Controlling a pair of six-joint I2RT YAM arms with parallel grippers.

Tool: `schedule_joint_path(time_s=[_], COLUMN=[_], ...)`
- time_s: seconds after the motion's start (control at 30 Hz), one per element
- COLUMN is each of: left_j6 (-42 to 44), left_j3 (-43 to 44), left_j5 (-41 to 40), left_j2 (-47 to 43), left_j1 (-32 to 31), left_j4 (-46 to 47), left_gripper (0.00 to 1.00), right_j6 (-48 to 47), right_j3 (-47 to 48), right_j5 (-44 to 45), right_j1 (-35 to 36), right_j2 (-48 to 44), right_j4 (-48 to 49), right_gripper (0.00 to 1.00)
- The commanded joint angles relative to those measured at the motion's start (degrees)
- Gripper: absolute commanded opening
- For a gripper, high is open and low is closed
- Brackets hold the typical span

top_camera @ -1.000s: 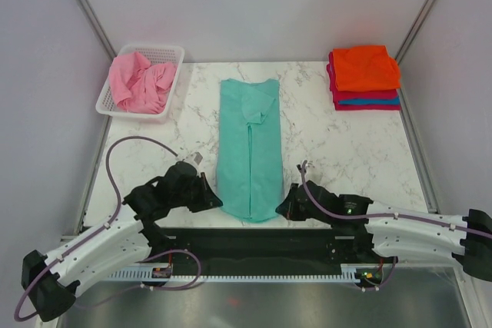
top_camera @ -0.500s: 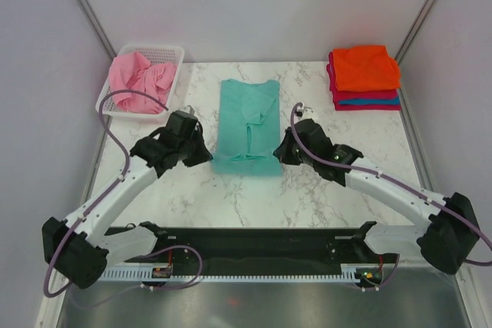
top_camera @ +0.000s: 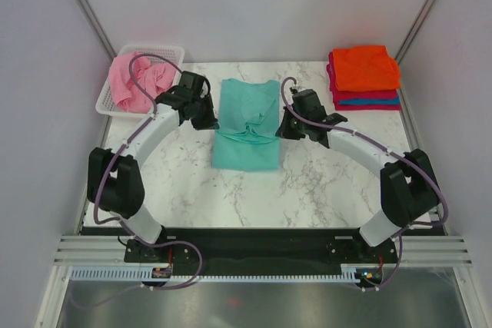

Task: Fold and stack the t-shirts

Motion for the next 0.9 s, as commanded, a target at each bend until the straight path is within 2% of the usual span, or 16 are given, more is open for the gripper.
schedule_joint_path(time_s=[0.0, 0.33, 0.57, 0.67, 0.73, 0.77, 0.87], left_j6=[4.40, 5.46, 5.72, 6.07, 6.16, 6.16, 6.86], left_j3=[5.37, 17.75, 22.69, 25.32, 28.99, 30.67, 40.41], left_j5=[3.64, 6.55, 7.07, 7.86, 8.91, 9.18, 9.97], left_j2=[4.38, 18.70, 24.60, 27.92, 30.30, 32.75, 36.81], left_j1=[1.09, 3.03, 4.52, 5.14, 5.93, 6.19, 6.81], left_j4=[1.68, -0.60, -1.75, -2.19, -4.38, -5.60, -11.58], left_gripper=[0.02, 0.02, 0.03, 0.06, 0.11, 0.13, 0.27], right_j6=[-2.71, -6.05, -7.38, -7.29, -6.94, -6.50, -5.71], right_j3=[4.10, 10.87, 15.53, 16.67, 17.90, 18.60, 22.81], right_j5=[-3.46, -8.99, -12.33, -12.95, -13.13, -13.39, -14.97], right_j1=[-1.39, -5.43, -7.63, -8.25, -8.60, -9.21, -11.23], right_j2=[2.63, 13.08, 18.98, 21.53, 23.89, 24.78, 28.56], right_j4=[3.41, 5.52, 6.57, 7.11, 7.11, 7.02, 5.62], right_gripper=[0.00, 0.00, 0.00, 0.00, 0.00, 0.02, 0.32])
